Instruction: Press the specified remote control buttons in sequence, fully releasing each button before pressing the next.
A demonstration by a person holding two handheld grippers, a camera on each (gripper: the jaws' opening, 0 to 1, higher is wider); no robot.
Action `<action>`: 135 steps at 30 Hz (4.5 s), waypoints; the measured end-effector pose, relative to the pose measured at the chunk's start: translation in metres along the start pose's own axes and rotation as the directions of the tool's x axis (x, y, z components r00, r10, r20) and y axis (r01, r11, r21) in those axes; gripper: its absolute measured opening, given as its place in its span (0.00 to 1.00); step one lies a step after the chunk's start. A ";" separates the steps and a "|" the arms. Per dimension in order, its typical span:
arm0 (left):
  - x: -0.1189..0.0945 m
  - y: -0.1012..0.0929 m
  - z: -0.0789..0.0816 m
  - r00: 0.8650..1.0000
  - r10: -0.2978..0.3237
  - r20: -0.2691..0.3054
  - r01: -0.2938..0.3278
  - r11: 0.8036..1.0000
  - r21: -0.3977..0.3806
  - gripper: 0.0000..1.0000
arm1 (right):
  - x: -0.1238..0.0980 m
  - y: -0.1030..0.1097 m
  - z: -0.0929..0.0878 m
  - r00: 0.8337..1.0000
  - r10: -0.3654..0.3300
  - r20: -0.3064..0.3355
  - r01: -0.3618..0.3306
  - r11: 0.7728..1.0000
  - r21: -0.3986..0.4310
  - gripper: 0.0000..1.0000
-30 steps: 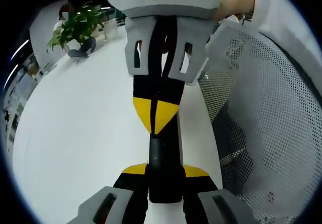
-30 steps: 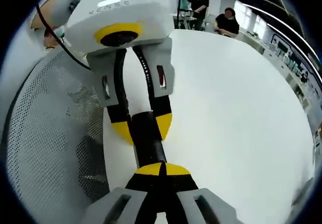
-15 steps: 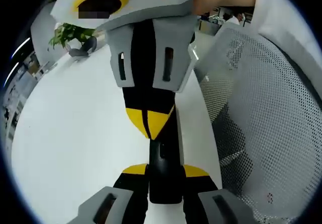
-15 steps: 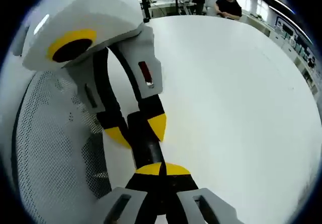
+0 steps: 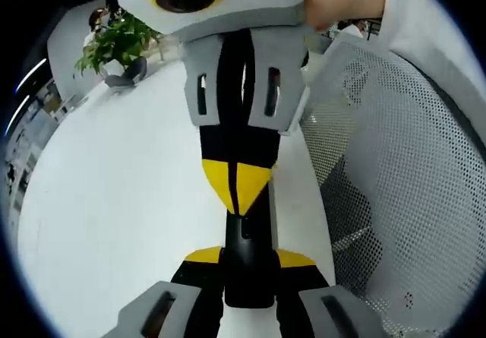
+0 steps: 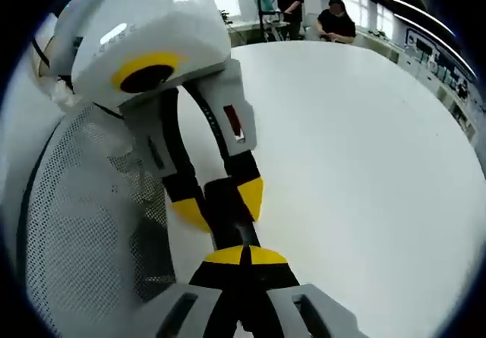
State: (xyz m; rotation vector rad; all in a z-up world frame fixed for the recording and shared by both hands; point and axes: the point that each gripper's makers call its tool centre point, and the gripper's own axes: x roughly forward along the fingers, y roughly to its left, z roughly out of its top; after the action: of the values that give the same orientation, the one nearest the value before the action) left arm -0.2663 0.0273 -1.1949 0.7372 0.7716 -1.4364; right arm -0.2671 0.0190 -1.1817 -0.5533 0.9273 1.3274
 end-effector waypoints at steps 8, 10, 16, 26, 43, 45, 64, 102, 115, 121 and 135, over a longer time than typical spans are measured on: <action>0.000 0.000 0.000 1.000 0.003 0.008 -0.003 1.000 -0.006 0.23 | 0.004 0.001 -0.001 0.995 -0.055 -0.083 0.036 0.975 -0.220 0.00; 0.000 0.000 0.000 1.000 0.000 0.011 0.000 1.000 -0.002 0.23 | 0.005 0.002 -0.001 0.994 -0.063 -0.093 0.042 0.975 -0.217 0.00; 0.000 0.000 0.000 1.000 -0.002 0.013 0.002 1.000 0.000 0.23 | 0.005 -0.001 0.001 0.993 -0.052 -0.106 0.029 0.977 -0.211 0.00; -0.001 -0.001 0.000 0.999 0.008 0.051 -0.007 1.000 -0.022 0.23 | 0.005 0.002 0.003 0.996 -0.051 -0.067 0.028 0.954 -0.299 0.00; -0.002 0.000 0.001 0.990 0.028 0.141 -0.022 0.999 -0.046 0.22 | 0.007 0.000 0.003 0.988 -0.122 -0.095 0.078 0.922 -0.379 0.00; -0.002 0.000 0.001 0.988 0.032 0.153 -0.025 0.998 -0.050 0.22 | 0.007 0.001 0.005 0.993 -0.106 -0.053 0.082 0.937 -0.339 0.00; -0.001 0.000 0.004 0.986 0.049 0.162 -0.041 0.998 -0.056 0.22 | 0.011 0.003 0.008 0.993 -0.104 -0.063 0.079 0.945 -0.319 0.00; -0.002 0.009 0.009 0.959 0.268 0.096 -0.218 0.908 -0.357 0.31 | -0.002 -0.010 -0.026 0.993 -0.106 0.043 0.111 0.988 -0.106 0.25; -0.084 0.033 0.023 0.815 0.535 0.225 -0.347 0.760 -0.549 0.59 | -0.001 -0.011 -0.027 0.993 -0.112 0.033 0.115 0.986 -0.120 0.24; -0.110 0.035 0.017 0.742 0.634 0.216 -0.400 0.678 -0.617 0.67 | -0.001 -0.011 -0.028 0.993 -0.112 0.022 0.114 0.983 -0.142 0.24; -0.166 0.026 0.022 0.526 0.789 0.317 -0.349 0.541 -0.765 0.76 | -0.003 -0.030 -0.024 0.994 -0.100 0.039 0.103 0.991 -0.080 0.21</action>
State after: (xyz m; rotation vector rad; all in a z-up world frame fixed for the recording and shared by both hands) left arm -0.2377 0.1039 -1.0463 -0.0742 0.3116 -0.5837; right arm -0.2444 -0.0081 -1.1969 -0.6307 0.8082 1.2835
